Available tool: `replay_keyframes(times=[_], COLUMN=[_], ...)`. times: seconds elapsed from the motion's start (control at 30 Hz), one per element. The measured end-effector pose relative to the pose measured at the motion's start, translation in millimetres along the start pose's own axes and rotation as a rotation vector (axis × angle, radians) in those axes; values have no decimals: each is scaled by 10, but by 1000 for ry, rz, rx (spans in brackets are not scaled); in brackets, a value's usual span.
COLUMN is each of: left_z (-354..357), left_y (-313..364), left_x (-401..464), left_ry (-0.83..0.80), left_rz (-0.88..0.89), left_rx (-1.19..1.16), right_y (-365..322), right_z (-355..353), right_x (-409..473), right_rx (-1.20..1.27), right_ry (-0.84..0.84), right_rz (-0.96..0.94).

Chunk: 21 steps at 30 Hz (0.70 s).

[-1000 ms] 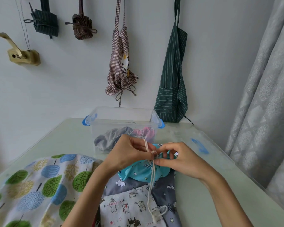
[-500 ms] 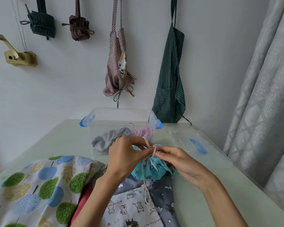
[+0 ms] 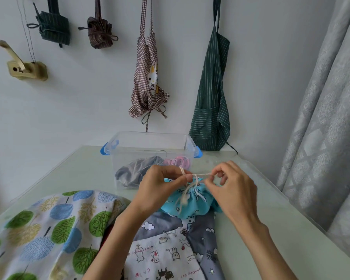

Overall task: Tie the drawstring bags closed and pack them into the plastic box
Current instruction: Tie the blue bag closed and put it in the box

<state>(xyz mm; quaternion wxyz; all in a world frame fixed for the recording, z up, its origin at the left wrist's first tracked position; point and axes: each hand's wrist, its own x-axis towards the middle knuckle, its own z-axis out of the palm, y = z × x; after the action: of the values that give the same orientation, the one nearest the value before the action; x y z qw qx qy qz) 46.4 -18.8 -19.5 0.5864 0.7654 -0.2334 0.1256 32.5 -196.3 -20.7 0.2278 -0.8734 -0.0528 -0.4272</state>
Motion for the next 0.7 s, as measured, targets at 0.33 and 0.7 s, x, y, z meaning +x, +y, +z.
replay_keyframes(times=[0.33,0.7], left_z=[69,-77], left_y=[-19,-79], left_x=[9,28], left_ry=[-9,50], left_rz=[-11,-52], left_rx=[1,-57], right_y=[363,782], right_z=[-18,-487], right_x=[66,159], right_rx=[-13,404], right_ry=[147,-884], right_rz=[312,652])
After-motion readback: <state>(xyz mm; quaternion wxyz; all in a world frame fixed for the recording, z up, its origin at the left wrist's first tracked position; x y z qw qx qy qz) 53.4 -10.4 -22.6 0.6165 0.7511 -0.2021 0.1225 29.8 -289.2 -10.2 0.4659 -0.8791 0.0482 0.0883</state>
